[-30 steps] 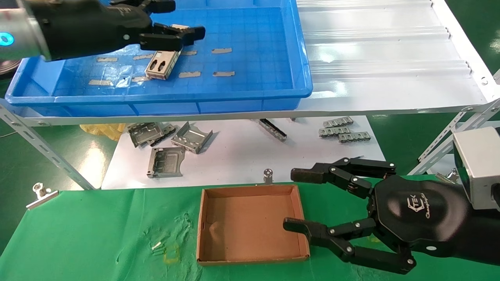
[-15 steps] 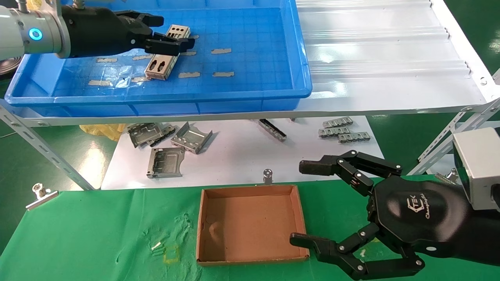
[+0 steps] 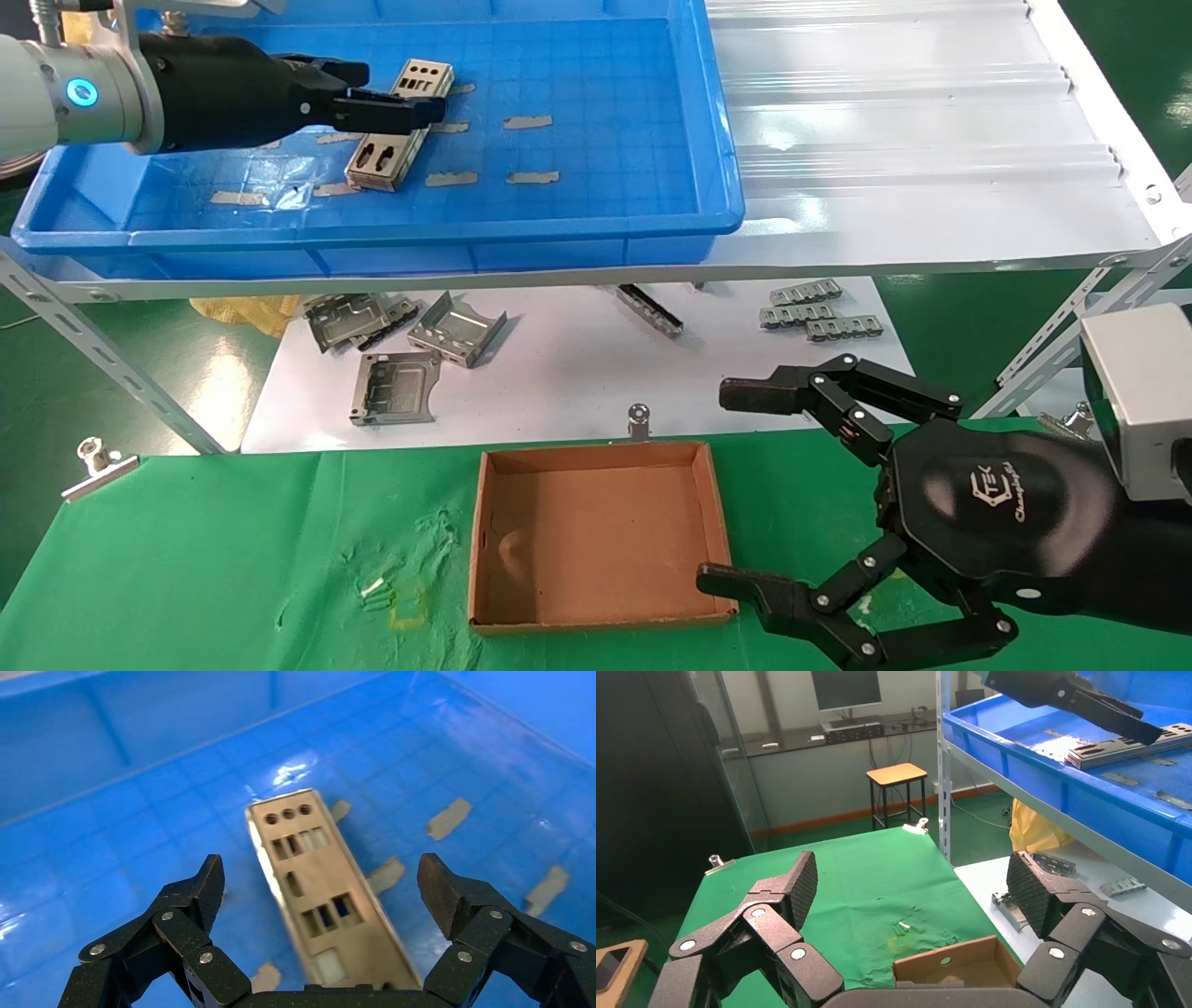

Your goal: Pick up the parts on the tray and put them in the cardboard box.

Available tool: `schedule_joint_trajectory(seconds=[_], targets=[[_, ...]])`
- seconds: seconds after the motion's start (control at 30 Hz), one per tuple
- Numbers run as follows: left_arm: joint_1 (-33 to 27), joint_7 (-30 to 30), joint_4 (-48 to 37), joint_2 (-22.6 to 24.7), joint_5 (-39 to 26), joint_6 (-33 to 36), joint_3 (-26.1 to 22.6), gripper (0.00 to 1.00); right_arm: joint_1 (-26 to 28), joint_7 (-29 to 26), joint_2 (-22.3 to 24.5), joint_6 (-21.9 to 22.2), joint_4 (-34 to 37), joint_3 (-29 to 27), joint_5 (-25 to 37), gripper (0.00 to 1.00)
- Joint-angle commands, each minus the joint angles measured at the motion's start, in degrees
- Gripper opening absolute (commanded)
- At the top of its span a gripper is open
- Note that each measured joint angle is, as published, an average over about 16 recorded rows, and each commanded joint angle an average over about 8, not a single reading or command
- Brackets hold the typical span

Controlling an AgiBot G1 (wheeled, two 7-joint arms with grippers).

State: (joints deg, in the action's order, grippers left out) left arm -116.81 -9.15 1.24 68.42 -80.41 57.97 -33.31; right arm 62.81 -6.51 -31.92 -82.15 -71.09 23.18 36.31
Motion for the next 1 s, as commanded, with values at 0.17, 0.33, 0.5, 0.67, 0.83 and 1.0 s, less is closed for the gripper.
schedule_joint_trajectory(seconds=[0.17,0.33,0.5,0.67,0.83,1.0], targets=[[0.2,0.0,-0.7,0.2,0.0,-1.2,0.0,0.33,0.0,0.0,0.0,0.0,0.0,0.0,0.0,1.00],[0.1,-0.2,-1.0,0.3,-0.1,-1.3,-0.1,0.00,0.0,0.0,0.0,0.0,0.0,0.0,0.0,1.00],[0.2,0.0,-0.9,0.2,0.1,-1.2,0.1,0.00,0.0,0.0,0.0,0.0,0.0,0.0,0.0,1.00],[0.3,0.5,-0.8,0.3,0.3,-1.4,0.2,0.00,0.0,0.0,0.0,0.0,0.0,0.0,0.0,1.00],[0.4,0.7,-0.9,0.4,0.3,-1.7,0.3,0.00,0.0,0.0,0.0,0.0,0.0,0.0,0.0,1.00],[0.6,1.0,-0.9,0.6,0.3,-2.0,0.3,0.00,0.0,0.0,0.0,0.0,0.0,0.0,0.0,1.00]])
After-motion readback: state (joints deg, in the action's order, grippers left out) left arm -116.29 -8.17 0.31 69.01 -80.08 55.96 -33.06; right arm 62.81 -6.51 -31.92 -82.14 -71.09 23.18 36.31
